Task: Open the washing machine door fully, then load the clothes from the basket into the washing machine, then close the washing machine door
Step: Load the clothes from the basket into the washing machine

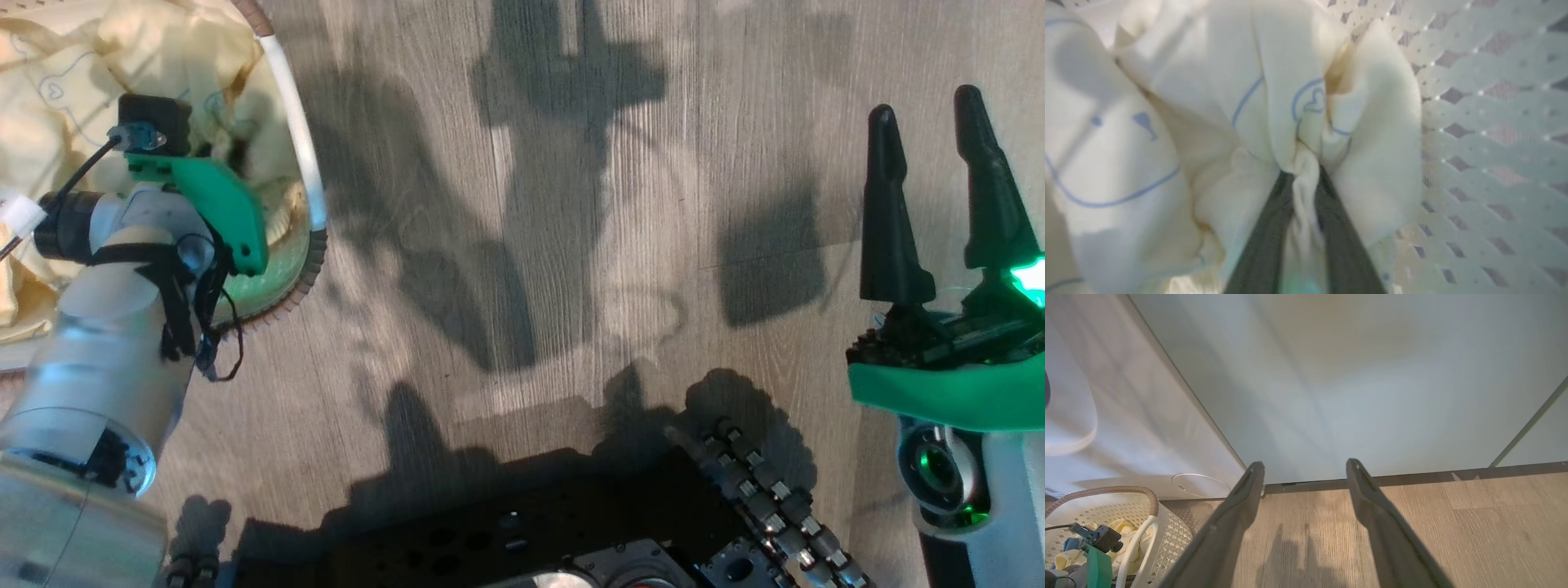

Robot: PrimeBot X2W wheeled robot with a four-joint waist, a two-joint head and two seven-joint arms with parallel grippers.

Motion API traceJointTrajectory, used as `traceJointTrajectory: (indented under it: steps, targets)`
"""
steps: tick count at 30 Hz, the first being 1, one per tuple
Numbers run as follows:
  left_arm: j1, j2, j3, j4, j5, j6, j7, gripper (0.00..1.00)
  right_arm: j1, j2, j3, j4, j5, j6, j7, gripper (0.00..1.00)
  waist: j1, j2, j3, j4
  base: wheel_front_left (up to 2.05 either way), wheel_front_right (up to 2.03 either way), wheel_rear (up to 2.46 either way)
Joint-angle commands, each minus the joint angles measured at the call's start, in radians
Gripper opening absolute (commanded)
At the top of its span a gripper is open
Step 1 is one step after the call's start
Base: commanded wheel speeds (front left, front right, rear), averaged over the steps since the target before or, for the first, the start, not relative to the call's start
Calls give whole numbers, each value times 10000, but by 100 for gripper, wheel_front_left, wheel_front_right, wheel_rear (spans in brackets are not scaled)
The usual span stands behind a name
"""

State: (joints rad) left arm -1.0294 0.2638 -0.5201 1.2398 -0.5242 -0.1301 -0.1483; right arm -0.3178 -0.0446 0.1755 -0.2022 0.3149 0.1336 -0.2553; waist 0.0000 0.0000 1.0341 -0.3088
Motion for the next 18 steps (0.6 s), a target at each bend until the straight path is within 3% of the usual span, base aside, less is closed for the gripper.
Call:
traceJointTrajectory:
  steps: [1, 9, 18]
  targets:
    - [264, 331, 31, 65, -96, -5, 27, 0, 188, -56, 151, -309, 86, -29, -65, 100, 0, 0, 6, -7, 0, 0, 0]
    - [140, 363, -359, 245, 117, 8, 19, 0, 141, -56, 105, -268, 106, -29, -65, 100, 0, 0, -52, 85, 0, 0, 0]
    - [42, -164, -572, 266, 206, 174, -657, 0, 96, -56, -106, -133, -78, -29, -65, 100, 0, 0, -541, 550, 0, 0, 0]
